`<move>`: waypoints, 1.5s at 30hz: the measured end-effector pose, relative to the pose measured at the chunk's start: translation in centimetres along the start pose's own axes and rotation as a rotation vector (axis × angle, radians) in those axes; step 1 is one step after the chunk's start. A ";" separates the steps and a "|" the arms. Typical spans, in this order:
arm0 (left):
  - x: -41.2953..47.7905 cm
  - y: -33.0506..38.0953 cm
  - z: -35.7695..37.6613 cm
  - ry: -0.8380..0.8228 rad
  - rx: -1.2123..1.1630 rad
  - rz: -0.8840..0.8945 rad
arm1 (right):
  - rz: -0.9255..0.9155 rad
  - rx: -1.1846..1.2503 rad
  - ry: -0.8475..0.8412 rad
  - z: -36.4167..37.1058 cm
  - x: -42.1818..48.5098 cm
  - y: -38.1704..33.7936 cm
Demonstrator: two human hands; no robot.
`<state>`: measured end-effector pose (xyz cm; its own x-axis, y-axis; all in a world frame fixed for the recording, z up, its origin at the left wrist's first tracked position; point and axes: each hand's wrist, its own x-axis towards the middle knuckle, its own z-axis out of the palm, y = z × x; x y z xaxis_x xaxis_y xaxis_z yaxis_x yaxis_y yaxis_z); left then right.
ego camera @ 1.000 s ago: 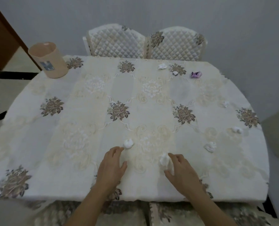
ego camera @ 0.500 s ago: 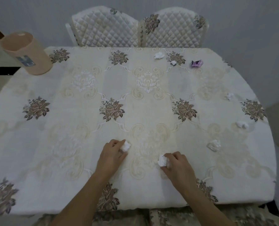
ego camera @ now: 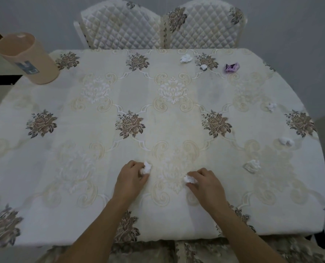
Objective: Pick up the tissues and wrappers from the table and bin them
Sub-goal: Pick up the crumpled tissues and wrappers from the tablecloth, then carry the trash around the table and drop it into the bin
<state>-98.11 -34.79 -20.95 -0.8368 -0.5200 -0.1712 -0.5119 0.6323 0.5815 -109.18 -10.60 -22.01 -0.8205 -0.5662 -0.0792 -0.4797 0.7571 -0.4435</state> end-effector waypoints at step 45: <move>-25.6 8.7 -9.3 0.593 -0.537 -0.292 | -0.208 0.777 -0.067 -9.7 -8.8 -15.2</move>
<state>-79.34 -21.35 -4.12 -0.3686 -0.9295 -0.0156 -0.4045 0.1453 0.9029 -97.67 -13.95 -5.96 -0.7059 -0.7077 0.0306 -0.2469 0.2054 -0.9470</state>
